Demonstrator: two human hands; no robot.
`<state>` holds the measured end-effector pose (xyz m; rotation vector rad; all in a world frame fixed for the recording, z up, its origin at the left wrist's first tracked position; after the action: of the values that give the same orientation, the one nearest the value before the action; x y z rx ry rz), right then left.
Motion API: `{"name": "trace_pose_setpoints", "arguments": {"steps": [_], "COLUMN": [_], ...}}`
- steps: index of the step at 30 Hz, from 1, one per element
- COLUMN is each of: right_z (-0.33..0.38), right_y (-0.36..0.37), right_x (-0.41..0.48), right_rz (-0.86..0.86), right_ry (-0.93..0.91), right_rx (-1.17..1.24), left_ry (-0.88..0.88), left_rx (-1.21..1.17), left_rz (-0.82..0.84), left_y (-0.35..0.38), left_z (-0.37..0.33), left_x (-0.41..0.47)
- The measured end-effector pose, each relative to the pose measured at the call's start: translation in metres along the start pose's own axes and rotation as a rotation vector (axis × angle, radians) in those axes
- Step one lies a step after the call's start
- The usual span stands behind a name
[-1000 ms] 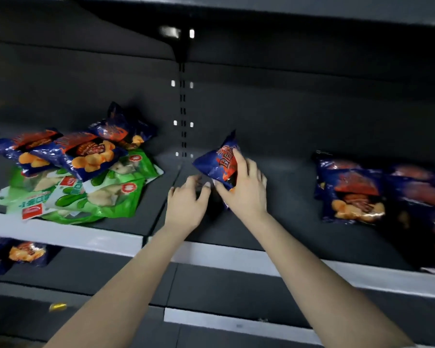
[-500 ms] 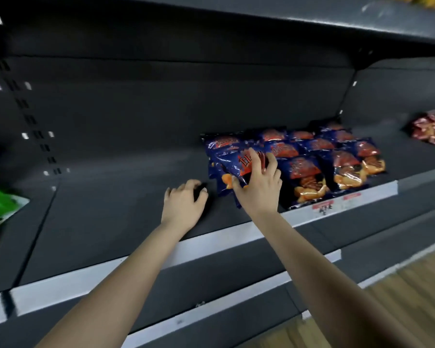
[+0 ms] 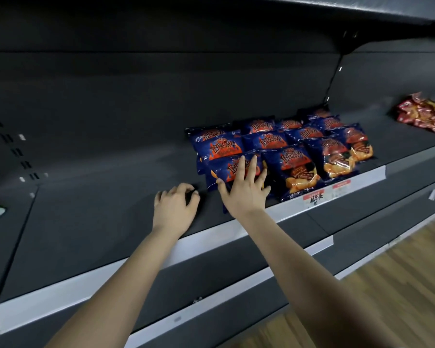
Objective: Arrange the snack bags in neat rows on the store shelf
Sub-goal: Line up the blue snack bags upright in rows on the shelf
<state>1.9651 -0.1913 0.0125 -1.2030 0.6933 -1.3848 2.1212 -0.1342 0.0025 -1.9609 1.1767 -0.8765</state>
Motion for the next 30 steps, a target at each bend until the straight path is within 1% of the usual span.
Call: {"name": "trace_pose_setpoints", "arguments": {"steps": [13, 21, 26, 30], "right_z": [-0.0009, -0.0014, -0.0031, 0.0019], "right_y": [0.0083, 0.0098, 0.0079, 0.0013], "right_x": [0.0082, 0.0085, 0.0068, 0.0039], "right_rz": [0.028, 0.011, -0.042, -0.164], "right_ry": [-0.015, -0.021, -0.058, -0.141], "right_rx": [-0.129, -0.121, -0.070, 0.011], "left_ry": [-0.009, -0.012, -0.015, -0.008], "left_rx": [0.004, 0.014, 0.013, 0.013], "left_rz": [-0.009, 0.001, -0.001, 0.021], "left_y": [0.0012, 0.0008, 0.0004, 0.0021], "left_z": [-0.0010, 0.0008, 0.0013, 0.0005], "left_x": [0.0006, 0.0003, -0.0001, 0.0007]}}
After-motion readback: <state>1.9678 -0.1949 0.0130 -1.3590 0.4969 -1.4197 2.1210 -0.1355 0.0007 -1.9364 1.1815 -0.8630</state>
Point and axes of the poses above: each hand's wrist, its own x-axis towards the middle knuckle, its own y-axis out of the palm, z = x × y, the point moved 3 cm from there along x, towards the middle knuckle, and after that the axes turned 5 degrees about -y, right-handed, at the moved point
